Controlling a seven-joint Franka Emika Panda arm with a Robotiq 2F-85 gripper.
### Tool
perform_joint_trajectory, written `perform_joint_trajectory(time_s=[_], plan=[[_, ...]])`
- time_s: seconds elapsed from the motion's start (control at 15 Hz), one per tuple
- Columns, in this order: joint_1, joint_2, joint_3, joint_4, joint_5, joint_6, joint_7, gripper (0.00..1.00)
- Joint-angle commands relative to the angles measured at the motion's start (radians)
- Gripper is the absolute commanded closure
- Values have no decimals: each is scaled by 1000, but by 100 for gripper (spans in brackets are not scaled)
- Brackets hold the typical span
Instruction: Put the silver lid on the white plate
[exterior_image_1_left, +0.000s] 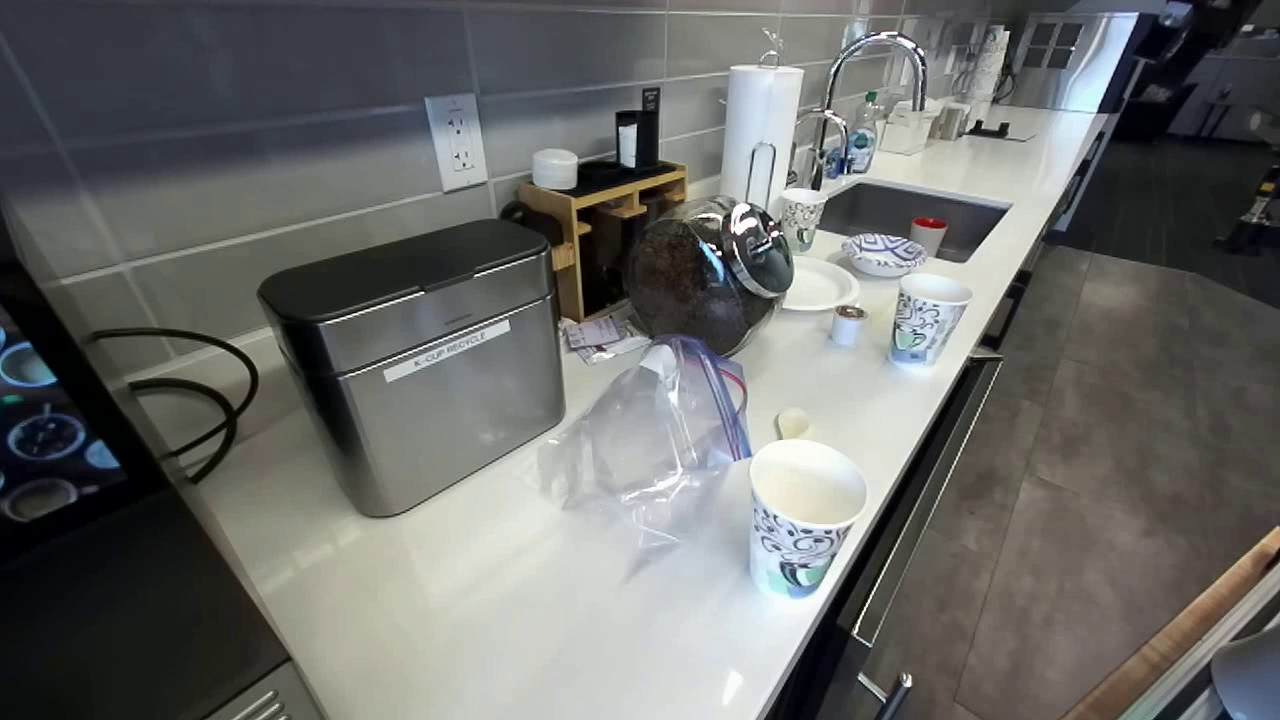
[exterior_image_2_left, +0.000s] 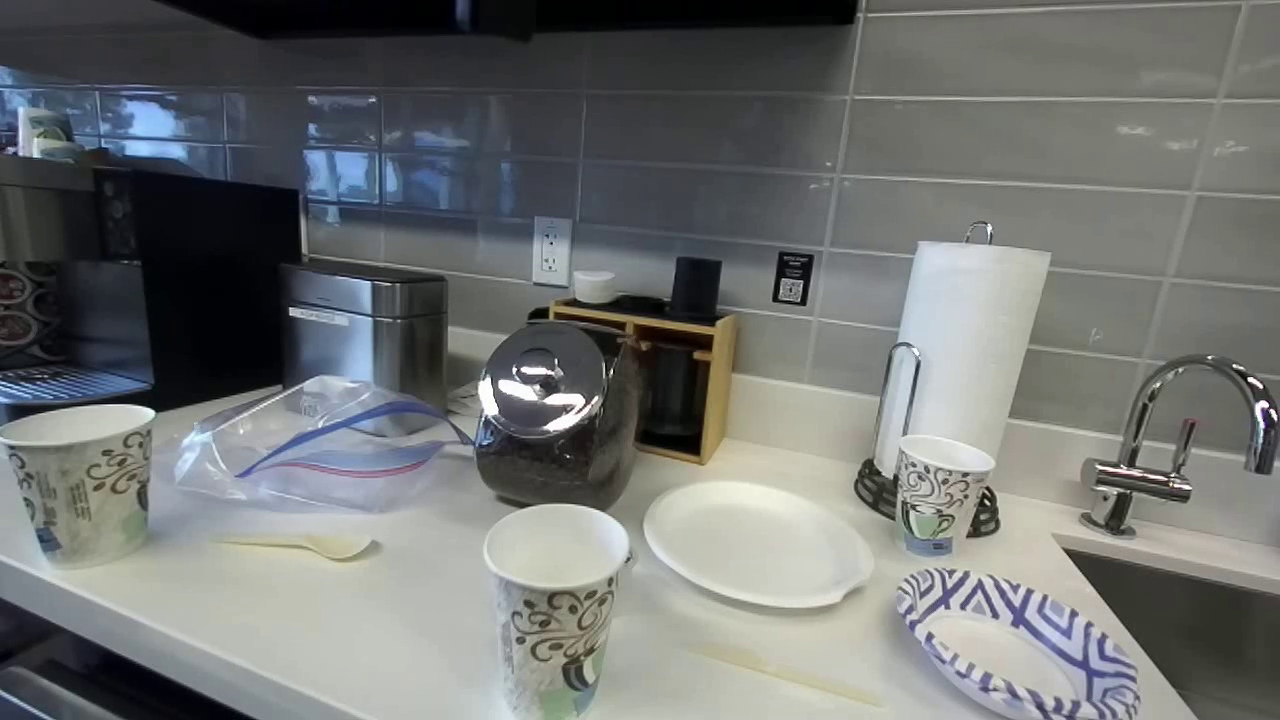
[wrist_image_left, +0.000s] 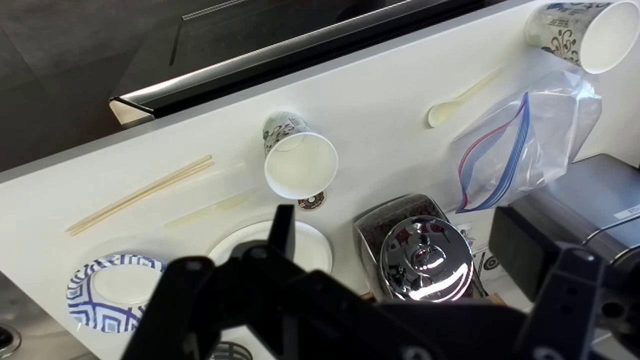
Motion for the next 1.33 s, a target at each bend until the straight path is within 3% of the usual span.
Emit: perform_joint_trajectory(time_s=[0.0, 0.33, 0.93, 1.27], plan=[[-24, 7, 16, 2, 13, -3, -14, 0], [-24, 7, 16, 2, 13, -3, -14, 0], [65, 155, 168, -6, 9, 285, -55, 0], [113, 211, 225, -44, 32, 337, -50, 0]])
